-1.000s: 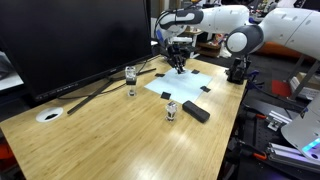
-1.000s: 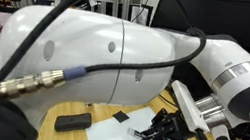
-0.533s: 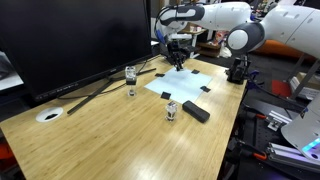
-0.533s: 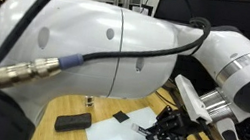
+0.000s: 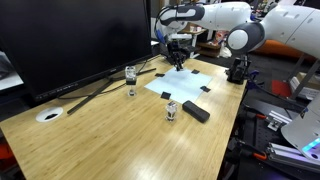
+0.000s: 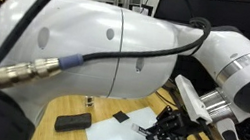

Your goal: Pick up the marker and write on the piece of paper

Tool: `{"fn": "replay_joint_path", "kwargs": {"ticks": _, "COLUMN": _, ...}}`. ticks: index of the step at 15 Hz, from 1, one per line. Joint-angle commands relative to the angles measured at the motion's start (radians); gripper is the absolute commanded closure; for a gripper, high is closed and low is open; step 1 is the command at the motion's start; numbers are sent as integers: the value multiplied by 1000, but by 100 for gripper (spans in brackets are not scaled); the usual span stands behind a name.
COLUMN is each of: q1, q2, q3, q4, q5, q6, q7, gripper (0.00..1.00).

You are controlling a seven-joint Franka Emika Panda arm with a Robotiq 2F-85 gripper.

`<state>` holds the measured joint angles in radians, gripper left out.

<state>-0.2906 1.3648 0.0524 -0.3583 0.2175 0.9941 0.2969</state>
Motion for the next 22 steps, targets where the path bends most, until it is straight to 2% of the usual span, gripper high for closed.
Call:
{"fn": "replay_joint_path", "kwargs": {"ticks": 1, "q1": 2, "q2": -24, "q3": -9, "q4": -29, "q5": -12, "q6": 0, "q7": 4, "gripper": 95}}
{"fn": "replay_joint_path", "kwargs": {"ticks": 4, "q1": 5, "q2": -22, "q3": -21, "q4": 0, "q5": -17, "q6": -38, "q7": 30, "gripper": 95}}
{"fn": "replay_joint_path", "kwargs": {"ticks": 8, "q1": 16, "q2": -77, "q3": -34, "q4": -24, "q5": -36, "q6": -40, "q7": 62, "gripper": 95}}
{"fn": "replay_joint_path", "kwargs": {"ticks": 11, "q1": 33, "q2": -89, "q3": -31, "q4": 4, "q5": -29, "q6": -141, "q7": 109, "gripper": 95}}
{"fn": "replay_joint_path", "kwargs": {"ticks": 15, "q1": 52, "q2": -75, "q3": -26, "q4": 2, "q5": -19, "q6": -368, "q7": 173, "gripper": 95}}
{"fn": "replay_joint_path", "kwargs": {"ticks": 17, "q1": 54, "q2": -71, "q3": -23, "q4": 0, "q5": -13, "q6": -393, "q7": 182, "gripper": 95}}
{"fn": "replay_joint_path", "kwargs": {"ticks": 18, "q1": 55, "q2": -68, "q3": -20, "q4": -1, "q5": -18, "q6": -368, "q7": 167, "gripper": 81}}
{"fn": "replay_joint_path", "kwargs": {"ticks": 22, "q1": 55, "q2": -65, "q3": -20, "q4": -1, "q5": -18, "q6": -376, "q7": 168, "gripper": 81}}
